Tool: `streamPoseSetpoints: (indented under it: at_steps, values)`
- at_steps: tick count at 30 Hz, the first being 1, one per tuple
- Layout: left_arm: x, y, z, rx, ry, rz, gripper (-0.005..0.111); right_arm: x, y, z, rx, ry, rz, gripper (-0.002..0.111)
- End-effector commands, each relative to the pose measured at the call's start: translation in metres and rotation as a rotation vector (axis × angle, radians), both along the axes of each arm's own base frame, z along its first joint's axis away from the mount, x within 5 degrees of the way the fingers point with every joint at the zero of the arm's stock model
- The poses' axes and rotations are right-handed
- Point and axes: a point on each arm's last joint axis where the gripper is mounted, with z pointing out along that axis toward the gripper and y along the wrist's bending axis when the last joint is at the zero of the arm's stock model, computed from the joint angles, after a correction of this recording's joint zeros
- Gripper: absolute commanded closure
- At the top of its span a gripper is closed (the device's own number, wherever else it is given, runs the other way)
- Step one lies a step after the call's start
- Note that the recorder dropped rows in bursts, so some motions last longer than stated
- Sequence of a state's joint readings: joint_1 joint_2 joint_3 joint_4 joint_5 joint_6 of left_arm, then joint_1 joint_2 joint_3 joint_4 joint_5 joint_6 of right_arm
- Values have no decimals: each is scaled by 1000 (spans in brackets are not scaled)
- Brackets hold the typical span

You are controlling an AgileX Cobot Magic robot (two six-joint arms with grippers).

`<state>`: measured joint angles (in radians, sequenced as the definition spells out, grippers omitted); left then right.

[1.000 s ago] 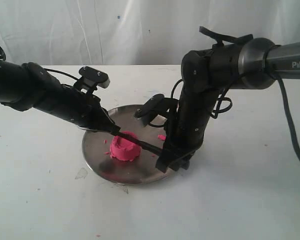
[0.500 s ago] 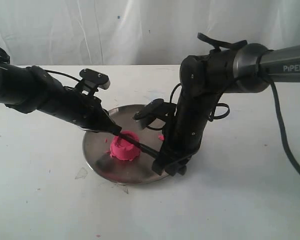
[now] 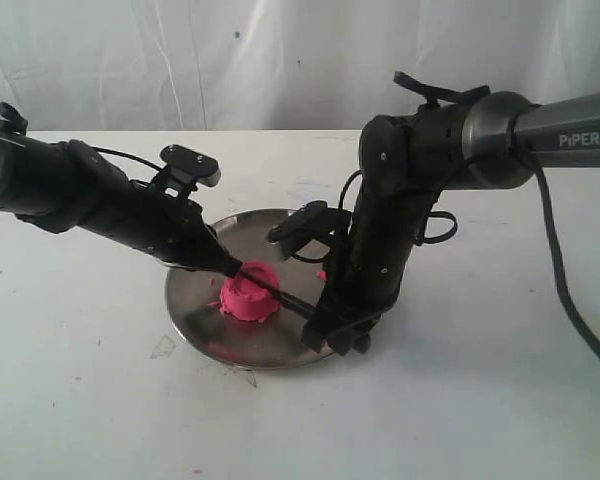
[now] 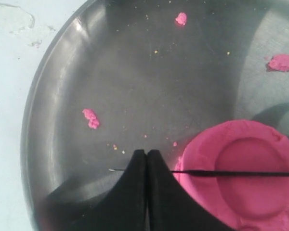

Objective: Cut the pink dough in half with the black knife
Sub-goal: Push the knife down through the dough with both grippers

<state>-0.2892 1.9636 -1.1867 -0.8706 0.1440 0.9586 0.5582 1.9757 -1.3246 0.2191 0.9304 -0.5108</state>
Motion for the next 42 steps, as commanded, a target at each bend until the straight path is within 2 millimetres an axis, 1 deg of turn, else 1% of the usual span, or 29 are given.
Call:
streamPoseSetpoints:
  at_steps: [1,13,17,25,28,38,42]
  values:
    - [-4,-1,-19,13,59,-26,107,-1,1,0,8,3,29,108]
    - [-3,-1,-17,17,47,-18,107,-1,1,0,10,-1,28,108]
    - [-2,0,-6,14,12,-10,107,-1,1,0,10,3,28,108]
    - [-5,1,26,-9,-68,-9,107,-1,1,0,11,5,28,108]
    - [-7,1,32,-17,-75,-16,107,-1,1,0,10,7,28,108]
    - [-9,-1,29,-24,-48,-35,107,-1,1,0,11,6,26,108]
    - [-8,-1,17,-17,-16,-36,107,-1,1,0,11,6,26,108]
